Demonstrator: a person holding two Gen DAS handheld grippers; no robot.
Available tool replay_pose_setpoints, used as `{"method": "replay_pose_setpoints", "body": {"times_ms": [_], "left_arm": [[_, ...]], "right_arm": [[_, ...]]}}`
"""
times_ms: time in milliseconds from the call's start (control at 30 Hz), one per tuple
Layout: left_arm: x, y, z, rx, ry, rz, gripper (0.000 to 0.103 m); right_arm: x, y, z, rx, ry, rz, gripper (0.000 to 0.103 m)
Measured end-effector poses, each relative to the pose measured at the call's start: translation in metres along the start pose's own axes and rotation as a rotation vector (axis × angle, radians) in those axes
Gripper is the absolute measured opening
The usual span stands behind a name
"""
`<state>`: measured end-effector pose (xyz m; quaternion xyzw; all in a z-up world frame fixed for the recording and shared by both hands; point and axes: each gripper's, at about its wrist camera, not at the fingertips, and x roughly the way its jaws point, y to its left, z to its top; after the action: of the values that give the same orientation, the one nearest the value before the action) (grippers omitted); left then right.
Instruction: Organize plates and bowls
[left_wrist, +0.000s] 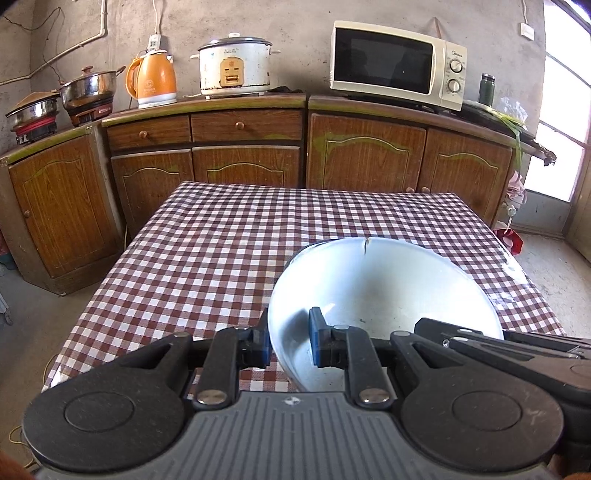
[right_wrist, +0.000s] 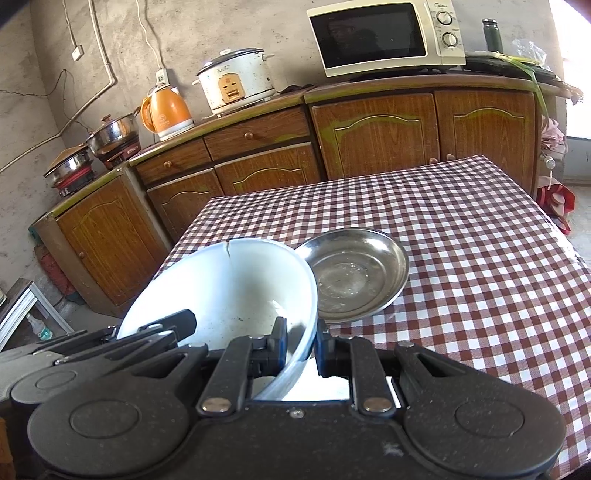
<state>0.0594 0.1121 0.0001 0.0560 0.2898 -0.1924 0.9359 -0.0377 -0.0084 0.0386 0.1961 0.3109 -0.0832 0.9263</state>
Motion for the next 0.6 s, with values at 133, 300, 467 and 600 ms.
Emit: {"method": "replay_pose_setpoints", "body": {"times_ms": [133,300,467,600], "left_arm": [[-0.001,-0.004,-0.001,0.007,0.001,-0.009,0.019],[0.001,-0.011,-0.004,0.015,0.005,-0.022,0.019],[0.004,-0.019,-0.007,0.028,0.014,-0.036,0.019],[0.006,-0.025,-0.009,0.04,0.018,-0.047,0.019]], "right_arm": [[-0.002,-0.005,-0.001,0.008,-0.001,-0.006,0.02],[-0.007,-0.011,-0.004,0.018,-0.003,-0.019,0.02],[-0.01,-0.019,-0.008,0.033,0.0,-0.034,0.02],[-0.012,-0.026,-0.01,0.046,0.002,-0.045,0.02]]}}
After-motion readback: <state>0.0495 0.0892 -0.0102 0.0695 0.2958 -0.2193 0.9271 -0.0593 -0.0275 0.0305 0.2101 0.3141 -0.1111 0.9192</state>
